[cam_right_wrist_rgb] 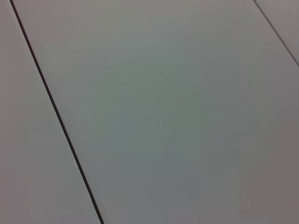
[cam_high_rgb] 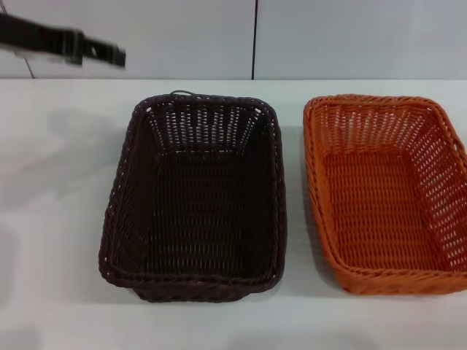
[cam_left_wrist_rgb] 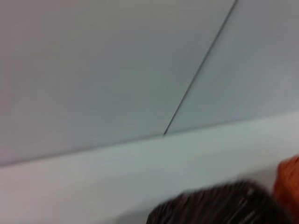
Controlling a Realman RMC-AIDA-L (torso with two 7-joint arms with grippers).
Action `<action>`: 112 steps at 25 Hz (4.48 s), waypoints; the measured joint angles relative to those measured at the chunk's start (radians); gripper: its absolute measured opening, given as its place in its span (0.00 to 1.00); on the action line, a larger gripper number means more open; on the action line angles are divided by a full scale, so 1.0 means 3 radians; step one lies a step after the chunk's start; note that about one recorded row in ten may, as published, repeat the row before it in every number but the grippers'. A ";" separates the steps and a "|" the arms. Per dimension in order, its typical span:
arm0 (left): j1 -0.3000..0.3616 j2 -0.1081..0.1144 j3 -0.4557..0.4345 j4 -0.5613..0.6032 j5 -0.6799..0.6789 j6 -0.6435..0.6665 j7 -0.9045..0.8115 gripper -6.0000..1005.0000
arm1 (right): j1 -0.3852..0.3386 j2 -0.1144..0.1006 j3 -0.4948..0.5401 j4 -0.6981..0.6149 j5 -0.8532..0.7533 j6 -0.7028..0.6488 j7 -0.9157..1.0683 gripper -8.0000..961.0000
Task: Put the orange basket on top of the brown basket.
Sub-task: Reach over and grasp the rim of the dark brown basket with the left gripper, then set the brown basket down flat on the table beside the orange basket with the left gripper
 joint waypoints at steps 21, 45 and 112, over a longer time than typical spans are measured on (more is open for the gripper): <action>0.0121 -0.0660 0.0270 -0.0541 0.1387 -0.0321 -0.0687 0.86 | 0.0030 -0.0013 0.0000 0.0036 -0.0001 0.0189 -0.0077 0.60; 0.0296 -0.0663 0.0599 -0.0062 0.0971 0.0033 -0.0775 0.85 | 0.0017 -0.0024 0.0000 0.0041 0.0001 0.0198 -0.0077 0.60; -0.0298 -0.0003 -0.0663 0.0462 -0.0099 -0.1036 0.1585 0.20 | -0.0019 -0.0054 0.0041 0.0056 0.0031 0.0244 -0.0064 0.60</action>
